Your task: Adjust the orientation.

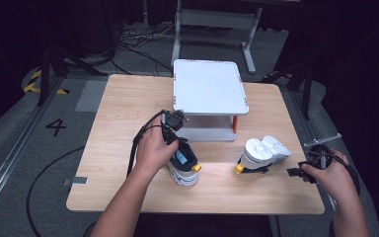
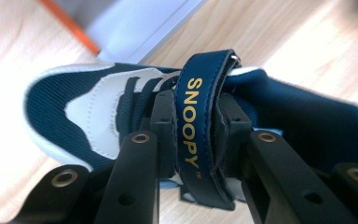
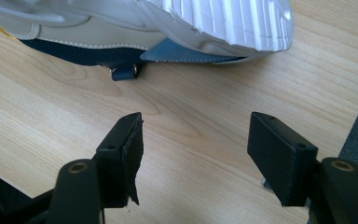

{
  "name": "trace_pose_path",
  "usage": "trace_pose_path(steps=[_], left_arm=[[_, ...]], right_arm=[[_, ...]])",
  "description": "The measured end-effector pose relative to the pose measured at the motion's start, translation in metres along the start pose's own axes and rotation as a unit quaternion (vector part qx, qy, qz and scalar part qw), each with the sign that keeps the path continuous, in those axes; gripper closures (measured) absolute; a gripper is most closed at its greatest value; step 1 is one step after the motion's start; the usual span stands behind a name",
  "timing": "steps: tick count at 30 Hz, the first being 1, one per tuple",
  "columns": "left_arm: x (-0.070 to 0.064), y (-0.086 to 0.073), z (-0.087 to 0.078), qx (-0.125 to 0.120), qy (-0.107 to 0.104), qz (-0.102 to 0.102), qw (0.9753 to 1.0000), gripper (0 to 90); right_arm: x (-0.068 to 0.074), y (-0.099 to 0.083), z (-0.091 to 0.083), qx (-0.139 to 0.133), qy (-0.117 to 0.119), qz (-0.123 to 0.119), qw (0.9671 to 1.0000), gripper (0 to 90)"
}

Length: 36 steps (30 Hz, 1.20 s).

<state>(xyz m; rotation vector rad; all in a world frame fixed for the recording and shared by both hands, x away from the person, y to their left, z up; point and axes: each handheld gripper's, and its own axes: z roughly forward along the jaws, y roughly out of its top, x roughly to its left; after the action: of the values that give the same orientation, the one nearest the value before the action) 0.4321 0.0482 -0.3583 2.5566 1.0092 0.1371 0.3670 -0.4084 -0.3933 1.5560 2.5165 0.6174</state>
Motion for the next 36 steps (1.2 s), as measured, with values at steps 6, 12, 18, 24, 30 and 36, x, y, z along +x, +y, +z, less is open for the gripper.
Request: trace_pose_path(steps=[6,12,18,24,30,36], left_arm=[[-0.007,0.017,-0.014,-0.015,-0.067,0.089,0.9937,73.0],[-0.018,0.035,0.001,0.001,-0.088,0.158,0.9835,72.9],[-0.020,0.053,0.015,0.005,-0.080,0.210,0.9744,72.5],[-0.013,0.065,0.029,0.003,-0.075,0.225,0.9715,71.9],[-0.005,0.069,0.043,-0.004,-0.081,0.207,0.9749,71.0],[-0.011,0.068,0.034,-0.033,-0.080,0.153,0.9844,49.3]], right_arm=[[-0.003,-0.007,-0.004,-0.002,-0.005,0.009,0.9999,36.6],[-0.004,-0.009,-0.005,-0.003,-0.005,0.012,0.9999,36.5],[-0.003,-0.012,-0.004,-0.003,-0.005,0.010,0.9999,36.1],[-0.007,-0.018,-0.008,-0.007,-0.010,0.019,0.9998,36.0],[-0.006,-0.018,-0.007,-0.005,-0.006,0.015,0.9999,35.6],[-0.004,-0.016,-0.006,-0.004,-0.004,0.009,0.9999,35.2]])
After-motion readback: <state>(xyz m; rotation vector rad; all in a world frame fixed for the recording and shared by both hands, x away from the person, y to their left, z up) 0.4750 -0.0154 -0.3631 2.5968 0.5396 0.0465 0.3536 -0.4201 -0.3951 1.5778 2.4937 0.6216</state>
